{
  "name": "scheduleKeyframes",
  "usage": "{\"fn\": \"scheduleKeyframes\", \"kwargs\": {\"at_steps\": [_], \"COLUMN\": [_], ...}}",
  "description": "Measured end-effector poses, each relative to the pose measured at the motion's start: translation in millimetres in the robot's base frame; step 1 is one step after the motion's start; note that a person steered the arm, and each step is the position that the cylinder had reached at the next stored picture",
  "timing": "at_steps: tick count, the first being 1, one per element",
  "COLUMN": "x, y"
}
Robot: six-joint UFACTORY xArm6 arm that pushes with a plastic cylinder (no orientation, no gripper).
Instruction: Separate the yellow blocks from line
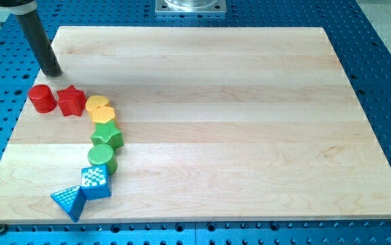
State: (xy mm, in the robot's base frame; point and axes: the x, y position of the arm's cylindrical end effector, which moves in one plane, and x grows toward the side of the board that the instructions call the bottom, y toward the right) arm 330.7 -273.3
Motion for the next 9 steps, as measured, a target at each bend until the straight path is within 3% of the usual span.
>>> {"fn": "scheduleKeyframes", "kwargs": {"at_steps": [4,5,6,7,9], "x": [-2,10,15,98,100], "y": [20,-32,-31,-22,31]}}
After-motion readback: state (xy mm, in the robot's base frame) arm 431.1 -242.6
